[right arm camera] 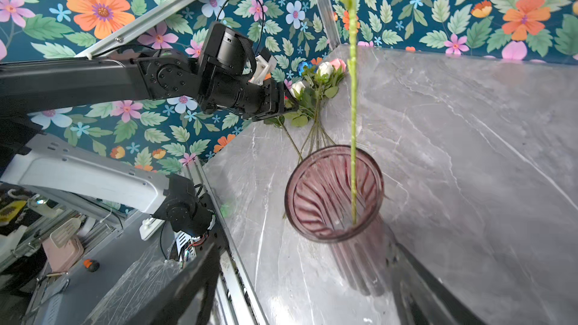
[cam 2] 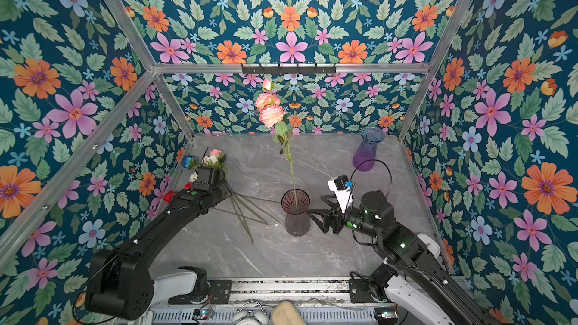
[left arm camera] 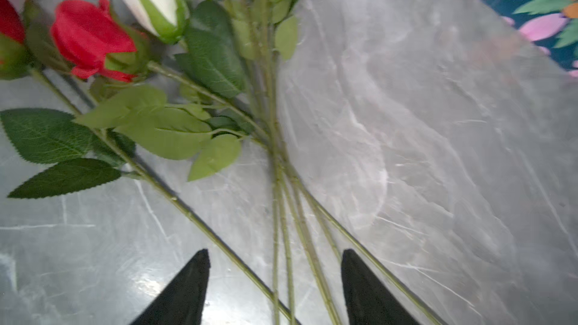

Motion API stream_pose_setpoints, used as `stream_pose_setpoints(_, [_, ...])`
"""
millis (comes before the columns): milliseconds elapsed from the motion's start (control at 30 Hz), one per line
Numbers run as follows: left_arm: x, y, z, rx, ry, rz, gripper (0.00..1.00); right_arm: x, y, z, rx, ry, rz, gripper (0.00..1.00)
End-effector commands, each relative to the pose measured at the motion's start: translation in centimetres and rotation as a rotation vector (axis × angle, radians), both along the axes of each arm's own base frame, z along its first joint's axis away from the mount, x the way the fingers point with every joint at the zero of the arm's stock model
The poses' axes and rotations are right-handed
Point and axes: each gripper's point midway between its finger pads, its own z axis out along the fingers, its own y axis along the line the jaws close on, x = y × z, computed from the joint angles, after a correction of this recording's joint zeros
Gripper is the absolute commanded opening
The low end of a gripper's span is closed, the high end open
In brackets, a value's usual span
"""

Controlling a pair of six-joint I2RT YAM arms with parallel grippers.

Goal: Arrange flowers in a vase
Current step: Pick up the flower from the flowers.

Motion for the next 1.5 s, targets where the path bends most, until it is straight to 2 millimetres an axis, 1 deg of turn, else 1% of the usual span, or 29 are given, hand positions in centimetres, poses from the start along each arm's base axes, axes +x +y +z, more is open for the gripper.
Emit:
stream_pose_setpoints(0, [1.1,1.2,-0.5,0.026,-0.006,0.016,0.65,-0.1,-2.3,-1.8,-0.025,0.067,-0.117,0.83])
stream_pose_setpoints(33, [1.5,1.4,-0.8,0.032,0.001,0.023,0.65,-0.3,-2.7,-2.3,-0.034,0.079,-0.133,0.83])
stream_pose_setpoints(133, [2.9,1.8,-2.2,0.035,0.034,0.035,0.57,-0.8,-3.6,-4.0,-0.057,0.112,-0.156,0.82])
stream_pose_setpoints(167, [3.7,1.6,-2.2,0.026,0.025,0.021,0.52,-1.1,-3.7,-4.8,-0.063,0.124,-0.157,0.82])
stream_pose_setpoints(233, [5.3,1.1,-2.3,0.029,0.004,-0.010,0.45,-1.3,-4.0,-6.0,-0.062,0.136,-0.166,0.82])
stream_pose_setpoints(267, [6.0,1.3,-2.3,0.046,0.006,-0.009,0.39,-1.3,-4.2,-6.8,-0.060,0.143,-0.174,0.81])
stream_pose_setpoints(367, [7.6,1.8,-3.0,0.093,0.056,0.007,0.19,-1.7,-4.9,-8.7,-0.053,0.161,-0.199,0.80])
stream_pose_setpoints(400, [8.0,1.8,-3.2,0.093,0.061,0.009,0.17,-1.7,-5.0,-9.0,-0.046,0.164,-0.204,0.80])
stream_pose_setpoints(533, [8.6,1.2,-4.2,0.059,0.069,0.006,0.17,-1.9,-5.1,-9.8,-0.031,0.163,-0.208,0.80])
stream_pose_setpoints(600, [8.7,1.2,-5.0,0.056,0.088,0.009,0.17,-1.7,-5.1,-10.2,-0.040,0.162,-0.214,0.80])
stream_pose_setpoints(700, [8.7,1.4,-5.8,0.070,0.107,0.020,0.17,-1.6,-5.0,-10.5,-0.049,0.161,-0.212,0.80])
stream_pose_setpoints(867, [9.0,1.8,-6.5,0.084,0.105,0.031,0.18,-1.5,-4.8,-11.6,-0.061,0.176,-0.205,0.80])
stream_pose_setpoints(967, [9.2,1.9,-7.4,0.094,0.124,0.032,0.16,-1.6,-4.8,-11.6,-0.060,0.176,-0.201,0.78])
stream_pose_setpoints(1067, [9.3,2.0,-7.7,0.101,0.125,0.031,0.16,-1.6,-4.8,-11.4,-0.055,0.168,-0.201,0.76])
stream_pose_setpoints(1100, [9.5,2.1,-7.6,0.104,0.125,0.030,0.15,-1.6,-4.9,-11.4,-0.053,0.166,-0.202,0.76])
stream_pose_setpoints(1133, [9.6,2.1,-7.6,0.106,0.124,0.028,0.12,-1.6,-4.9,-11.4,-0.053,0.166,-0.203,0.76])
stream_pose_setpoints(1200, [9.8,2.0,-7.3,0.104,0.121,0.024,0.00,-1.6,-4.9,-11.4,-0.054,0.167,-0.203,0.76])
stream_pose_setpoints(1267, [10.1,1.9,-6.5,0.098,0.106,0.017,0.00,-1.6,-4.9,-11.4,-0.054,0.167,-0.203,0.76])
stream_pose_setpoints(1367, [10.2,1.7,-4.4,0.085,0.062,0.006,0.00,-1.6,-4.9,-11.4,-0.055,0.166,-0.205,0.75])
stream_pose_setpoints(1433, [10.2,1.7,-2.4,0.081,0.028,0.006,0.00,-1.5,-4.9,-11.3,-0.056,0.166,-0.208,0.75])
stream_pose_setpoints(1467, [10.1,1.6,-0.9,0.075,0.005,0.004,0.00,-1.5,-4.9,-11.4,-0.058,0.167,-0.209,0.75])
